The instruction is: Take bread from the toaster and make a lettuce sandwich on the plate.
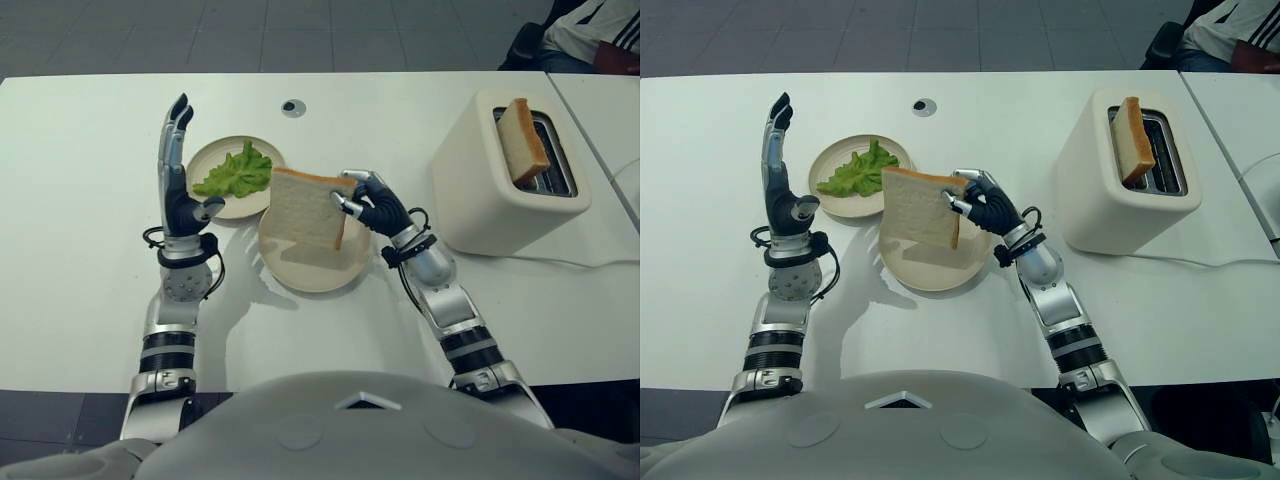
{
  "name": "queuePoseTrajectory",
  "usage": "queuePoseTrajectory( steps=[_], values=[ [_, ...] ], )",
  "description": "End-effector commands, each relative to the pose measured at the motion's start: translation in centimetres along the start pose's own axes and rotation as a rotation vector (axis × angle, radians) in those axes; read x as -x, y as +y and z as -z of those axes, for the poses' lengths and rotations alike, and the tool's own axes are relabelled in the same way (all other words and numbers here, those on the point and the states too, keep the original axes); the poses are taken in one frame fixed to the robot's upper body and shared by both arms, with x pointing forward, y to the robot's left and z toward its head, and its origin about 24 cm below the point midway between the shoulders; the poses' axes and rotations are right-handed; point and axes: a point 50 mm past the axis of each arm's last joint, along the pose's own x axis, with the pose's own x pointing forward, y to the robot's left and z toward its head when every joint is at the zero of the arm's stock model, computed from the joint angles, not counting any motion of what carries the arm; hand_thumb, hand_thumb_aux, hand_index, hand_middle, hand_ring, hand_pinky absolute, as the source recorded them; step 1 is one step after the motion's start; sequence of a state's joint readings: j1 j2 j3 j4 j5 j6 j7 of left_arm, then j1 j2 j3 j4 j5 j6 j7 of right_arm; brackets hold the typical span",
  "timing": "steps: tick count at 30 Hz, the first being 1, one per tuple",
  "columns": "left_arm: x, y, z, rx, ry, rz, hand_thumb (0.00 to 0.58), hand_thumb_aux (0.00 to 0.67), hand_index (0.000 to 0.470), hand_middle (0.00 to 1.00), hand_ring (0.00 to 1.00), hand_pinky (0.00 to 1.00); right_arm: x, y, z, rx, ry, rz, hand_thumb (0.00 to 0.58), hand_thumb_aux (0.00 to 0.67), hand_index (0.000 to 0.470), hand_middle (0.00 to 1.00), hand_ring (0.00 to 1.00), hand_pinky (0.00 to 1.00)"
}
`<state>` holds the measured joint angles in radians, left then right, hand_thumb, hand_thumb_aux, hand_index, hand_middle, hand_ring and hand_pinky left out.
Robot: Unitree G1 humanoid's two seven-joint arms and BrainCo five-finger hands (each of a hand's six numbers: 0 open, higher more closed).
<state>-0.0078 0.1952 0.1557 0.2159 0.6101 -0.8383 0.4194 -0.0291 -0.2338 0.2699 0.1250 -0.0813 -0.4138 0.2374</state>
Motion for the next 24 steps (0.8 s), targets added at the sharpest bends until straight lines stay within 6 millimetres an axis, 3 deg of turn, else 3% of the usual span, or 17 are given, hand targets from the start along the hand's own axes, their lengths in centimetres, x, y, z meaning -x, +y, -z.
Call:
queuePoseTrajectory(
  steps=[1, 7, 8, 9, 10, 11, 12, 15, 16, 17, 18, 19, 24],
  values=[
    [0.1, -0.4, 2.6, -0.211, 0.071, 0.182, 0.000, 0.000, 0.000, 0.00, 0.00, 0.00, 1.0, -0.8, 0.5, 0.027, 0.068, -0.087, 0.580, 0.670, 0.470, 1.00, 1.00, 1.00],
    [-0.3, -1.7, 7.0, -0.553, 0.160, 0.423, 0.000, 0.000, 0.000, 0.00, 0.00, 0.00, 1.0, -0.3, -0.4, 0.248, 0.079, -0.228, 0.580, 0.670, 0.470, 1.00, 1.00, 1.00],
    [-0.5, -1.8, 7.6, -0.593, 0.169, 0.446, 0.000, 0.000, 0.000, 0.00, 0.00, 0.00, 1.0, -0.3, -0.6, 0.315, 0.070, -0.226, 0.116, 0.071, 0.050, 0.97, 0.97, 0.97],
    [-0.7, -1.9, 8.2, -0.623, 0.179, 0.469, 0.000, 0.000, 0.000, 0.00, 0.00, 0.00, 0.9, -0.5, -0.8, 0.376, 0.062, -0.215, 0.000, 0.000, 0.000, 0.93, 0.93, 0.93],
    [-0.8, -2.0, 8.7, -0.647, 0.188, 0.491, 0.000, 0.000, 0.000, 0.00, 0.00, 0.00, 0.8, -0.8, -1.0, 0.455, 0.053, -0.203, 0.000, 0.000, 0.000, 0.41, 0.41, 0.41],
    [-1.0, -2.1, 9.1, -0.671, 0.192, 0.513, 0.000, 0.000, 0.000, 0.00, 0.00, 0.00, 0.7, -1.2, -1.1, 0.517, 0.048, -0.188, 0.000, 0.000, 0.000, 0.27, 0.27, 0.27],
    [-1.1, -2.2, 9.5, -0.689, 0.197, 0.536, 0.000, 0.000, 0.000, 0.00, 0.00, 0.00, 0.7, -1.7, -1.2, 0.592, 0.043, -0.166, 0.000, 0.000, 0.000, 0.00, 0.00, 0.00],
    [-1.0, -2.7, 10.3, -0.730, 0.198, 0.620, 0.000, 0.000, 0.000, 0.00, 0.00, 0.00, 0.7, -3.0, -1.2, 0.747, 0.050, -0.115, 0.000, 0.000, 0.000, 0.00, 0.00, 0.00],
    [-0.9, -2.8, 10.5, -0.735, 0.197, 0.644, 0.156, 0.097, 0.068, 0.00, 0.00, 0.00, 0.8, -3.4, -1.1, 0.782, 0.054, -0.100, 0.000, 0.000, 0.000, 0.00, 0.00, 0.00],
    [-0.7, -3.0, 10.5, -0.734, 0.192, 0.666, 0.436, 0.336, 0.236, 0.00, 0.00, 0.00, 0.8, -3.7, -1.1, 0.822, 0.058, -0.089, 0.000, 0.000, 0.000, 0.00, 0.00, 0.00],
    [-0.5, -3.2, 10.5, -0.727, 0.186, 0.688, 0.569, 0.578, 0.405, 0.00, 0.00, 0.00, 0.9, -4.2, -1.1, 0.862, 0.062, -0.071, 0.000, 0.000, 0.000, 0.00, 0.00, 0.00],
    [-0.2, -3.4, 10.5, -0.718, 0.181, 0.707, 0.580, 0.670, 0.470, 0.00, 0.00, 0.00, 1.0, -4.5, -1.1, 0.877, 0.065, -0.055, 0.000, 0.000, 0.000, 0.00, 0.00, 0.00],
    [0.0, -3.3, 10.1, -0.658, 0.164, 0.679, 0.580, 0.670, 0.470, 0.00, 0.00, 0.00, 0.7, -4.4, -1.8, 0.880, 0.021, -0.023, 0.000, 0.000, 0.000, 0.00, 0.00, 0.00]
  ],
)
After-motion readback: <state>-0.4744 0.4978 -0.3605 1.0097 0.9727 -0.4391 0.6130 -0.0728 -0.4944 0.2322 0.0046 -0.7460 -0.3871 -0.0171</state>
